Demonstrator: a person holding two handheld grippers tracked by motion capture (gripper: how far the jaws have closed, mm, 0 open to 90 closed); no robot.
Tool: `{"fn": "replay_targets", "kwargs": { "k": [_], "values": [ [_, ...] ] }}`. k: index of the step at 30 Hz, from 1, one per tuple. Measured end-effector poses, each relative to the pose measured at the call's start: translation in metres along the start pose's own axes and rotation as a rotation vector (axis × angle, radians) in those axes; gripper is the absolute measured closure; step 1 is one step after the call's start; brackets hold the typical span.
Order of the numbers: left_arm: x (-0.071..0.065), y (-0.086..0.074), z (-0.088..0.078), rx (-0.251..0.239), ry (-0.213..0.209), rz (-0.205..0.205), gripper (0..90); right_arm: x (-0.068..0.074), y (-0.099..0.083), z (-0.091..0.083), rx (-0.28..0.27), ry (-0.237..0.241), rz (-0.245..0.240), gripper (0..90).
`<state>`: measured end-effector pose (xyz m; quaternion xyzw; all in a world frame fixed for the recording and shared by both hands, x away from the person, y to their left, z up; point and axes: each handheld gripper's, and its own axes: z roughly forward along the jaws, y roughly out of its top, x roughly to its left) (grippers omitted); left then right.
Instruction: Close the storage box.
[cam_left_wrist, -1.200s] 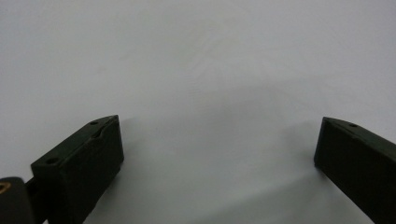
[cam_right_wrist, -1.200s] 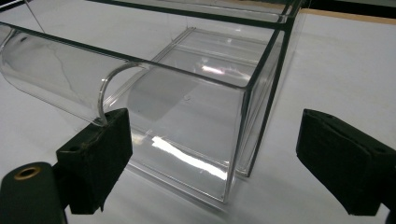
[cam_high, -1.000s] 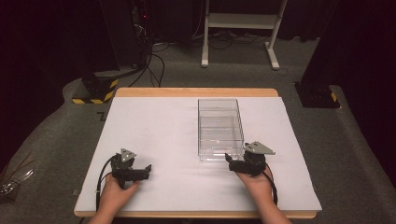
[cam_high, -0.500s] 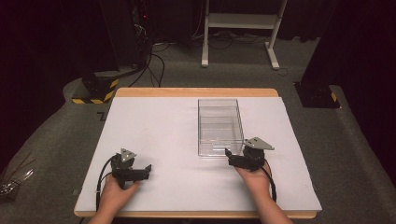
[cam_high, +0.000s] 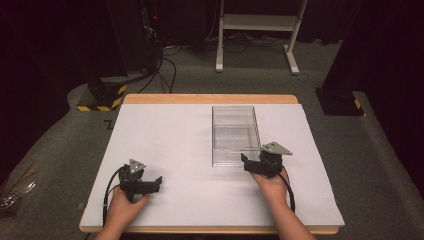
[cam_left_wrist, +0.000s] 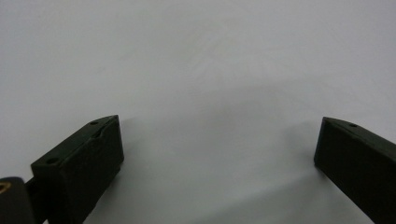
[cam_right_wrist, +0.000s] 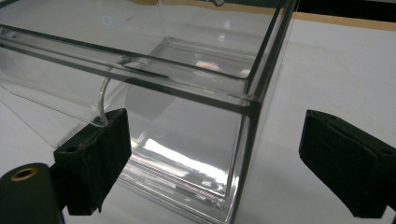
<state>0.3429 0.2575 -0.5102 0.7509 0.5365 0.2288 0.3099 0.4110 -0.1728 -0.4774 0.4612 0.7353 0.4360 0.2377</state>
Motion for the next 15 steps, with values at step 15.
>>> {"fn": "replay_targets", "kwargs": {
  "k": [15],
  "values": [
    [-0.0002, -0.0001, 0.0000, -0.001, 0.002, -0.001, 1.7, -0.0038, 0.0041, 0.0058, -0.003, -0.016, -0.001, 9.4]
  ]
}}
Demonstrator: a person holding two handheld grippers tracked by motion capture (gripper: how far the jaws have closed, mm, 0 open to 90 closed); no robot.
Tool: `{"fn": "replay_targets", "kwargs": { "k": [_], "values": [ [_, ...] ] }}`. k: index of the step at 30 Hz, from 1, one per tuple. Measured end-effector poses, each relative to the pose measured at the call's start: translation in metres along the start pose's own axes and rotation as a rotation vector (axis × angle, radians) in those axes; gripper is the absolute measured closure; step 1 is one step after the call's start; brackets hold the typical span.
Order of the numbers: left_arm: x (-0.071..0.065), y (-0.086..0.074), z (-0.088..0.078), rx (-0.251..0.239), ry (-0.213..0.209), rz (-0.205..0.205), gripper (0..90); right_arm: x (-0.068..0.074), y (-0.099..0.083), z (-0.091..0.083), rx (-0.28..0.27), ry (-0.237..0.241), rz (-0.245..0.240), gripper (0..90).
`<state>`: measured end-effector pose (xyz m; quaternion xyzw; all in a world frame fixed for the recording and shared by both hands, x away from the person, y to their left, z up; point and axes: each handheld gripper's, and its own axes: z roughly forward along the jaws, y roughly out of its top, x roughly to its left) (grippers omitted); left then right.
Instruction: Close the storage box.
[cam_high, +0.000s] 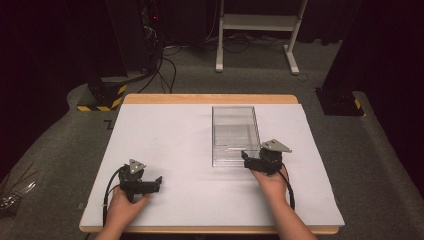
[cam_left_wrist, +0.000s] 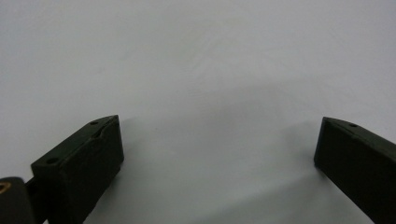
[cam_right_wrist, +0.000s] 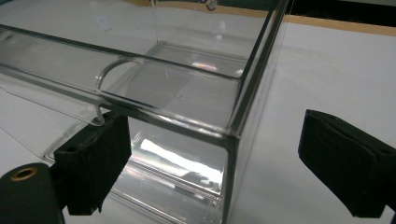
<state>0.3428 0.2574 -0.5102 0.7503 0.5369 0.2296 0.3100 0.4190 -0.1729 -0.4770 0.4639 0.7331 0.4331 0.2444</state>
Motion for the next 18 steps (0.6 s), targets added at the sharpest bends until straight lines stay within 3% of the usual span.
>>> {"fn": "replay_targets", "kwargs": {
  "k": [18],
  "values": [
    [0.0001, 0.0000, 0.0000, 0.001, -0.001, 0.000, 1.7, 0.0002, -0.0002, -0.0015, 0.011, 0.015, 0.008, 13.0]
  ]
}}
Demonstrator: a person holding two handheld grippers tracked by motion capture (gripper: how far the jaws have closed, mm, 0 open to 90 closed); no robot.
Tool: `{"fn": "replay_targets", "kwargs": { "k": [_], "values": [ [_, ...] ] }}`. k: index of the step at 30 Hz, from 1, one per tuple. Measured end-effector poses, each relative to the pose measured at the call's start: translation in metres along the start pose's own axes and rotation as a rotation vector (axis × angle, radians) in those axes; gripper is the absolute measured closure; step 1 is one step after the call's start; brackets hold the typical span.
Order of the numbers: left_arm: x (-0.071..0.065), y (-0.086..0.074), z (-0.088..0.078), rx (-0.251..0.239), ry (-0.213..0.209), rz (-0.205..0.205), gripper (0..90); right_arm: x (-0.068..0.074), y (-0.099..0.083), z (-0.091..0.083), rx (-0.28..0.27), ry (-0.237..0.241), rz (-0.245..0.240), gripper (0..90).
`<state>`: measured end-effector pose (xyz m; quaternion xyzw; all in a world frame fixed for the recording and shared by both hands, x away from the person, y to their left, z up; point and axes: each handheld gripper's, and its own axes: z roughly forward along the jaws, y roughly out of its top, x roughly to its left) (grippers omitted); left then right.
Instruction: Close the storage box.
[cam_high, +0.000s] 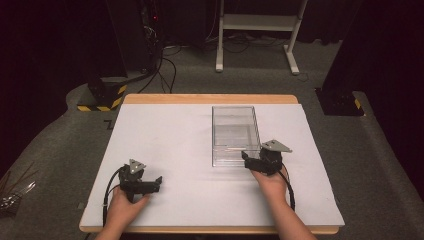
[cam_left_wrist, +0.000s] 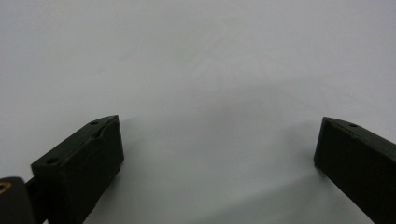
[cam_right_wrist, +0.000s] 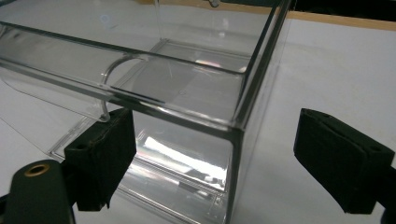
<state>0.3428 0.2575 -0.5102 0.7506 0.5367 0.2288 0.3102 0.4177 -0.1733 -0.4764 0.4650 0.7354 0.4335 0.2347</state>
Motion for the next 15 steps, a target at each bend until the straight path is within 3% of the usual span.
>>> {"fn": "replay_targets", "kwargs": {
  "k": [15],
  "values": [
    [0.000, 0.000, 0.000, 0.000, 0.001, 0.003, 1.6, 0.001, -0.001, -0.015, -0.012, 0.018, -0.001, 13.2]
  ]
}}
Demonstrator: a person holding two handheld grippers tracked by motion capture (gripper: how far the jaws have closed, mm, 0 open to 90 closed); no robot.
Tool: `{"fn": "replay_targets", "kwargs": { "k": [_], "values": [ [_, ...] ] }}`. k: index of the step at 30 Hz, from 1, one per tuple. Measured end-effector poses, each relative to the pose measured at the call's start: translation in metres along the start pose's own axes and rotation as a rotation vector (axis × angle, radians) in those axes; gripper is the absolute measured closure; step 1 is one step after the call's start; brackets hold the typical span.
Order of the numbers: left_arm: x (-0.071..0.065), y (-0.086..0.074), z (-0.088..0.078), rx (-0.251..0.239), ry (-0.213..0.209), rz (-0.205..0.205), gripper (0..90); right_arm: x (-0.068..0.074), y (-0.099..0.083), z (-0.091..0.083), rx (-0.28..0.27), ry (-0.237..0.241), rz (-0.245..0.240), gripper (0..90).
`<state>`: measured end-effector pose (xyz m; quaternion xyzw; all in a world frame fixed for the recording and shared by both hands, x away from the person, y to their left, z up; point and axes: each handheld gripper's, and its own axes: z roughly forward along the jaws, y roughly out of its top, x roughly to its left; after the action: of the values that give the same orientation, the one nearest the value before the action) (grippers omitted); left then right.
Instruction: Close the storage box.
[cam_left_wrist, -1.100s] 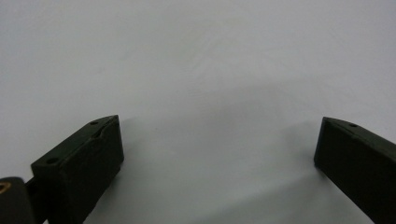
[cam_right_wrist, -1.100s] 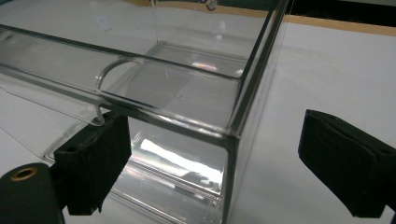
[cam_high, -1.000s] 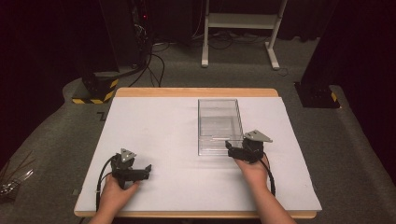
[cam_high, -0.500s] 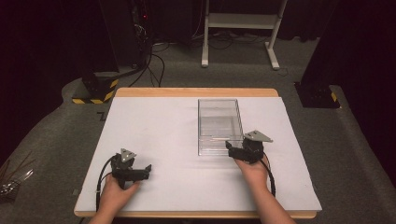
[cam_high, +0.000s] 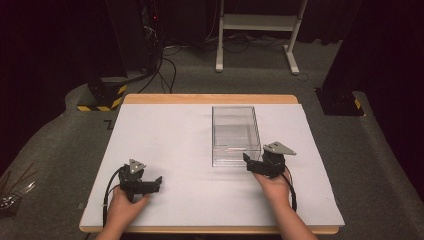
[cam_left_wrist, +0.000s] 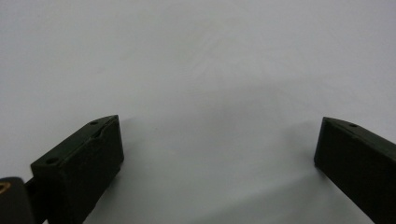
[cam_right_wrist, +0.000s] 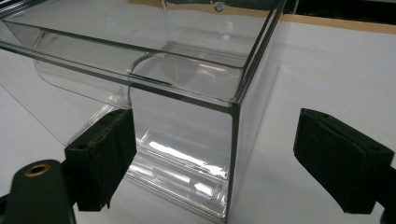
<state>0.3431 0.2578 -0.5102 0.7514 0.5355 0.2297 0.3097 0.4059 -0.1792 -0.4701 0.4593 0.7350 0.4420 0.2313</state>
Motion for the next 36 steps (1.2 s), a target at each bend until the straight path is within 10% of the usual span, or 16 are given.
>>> {"fn": "replay_targets", "kwargs": {
  "k": [20, 36],
  "values": [
    [0.000, 0.000, 0.000, -0.001, 0.002, -0.001, 1.8, -0.001, -0.011, -0.034, -0.039, 0.011, -0.016, 13.4],
    [0.000, 0.000, 0.000, -0.001, 0.003, 0.000, 1.8, -0.031, -0.042, -0.056, 0.011, -0.047, 0.024, 14.1]
  ]
}}
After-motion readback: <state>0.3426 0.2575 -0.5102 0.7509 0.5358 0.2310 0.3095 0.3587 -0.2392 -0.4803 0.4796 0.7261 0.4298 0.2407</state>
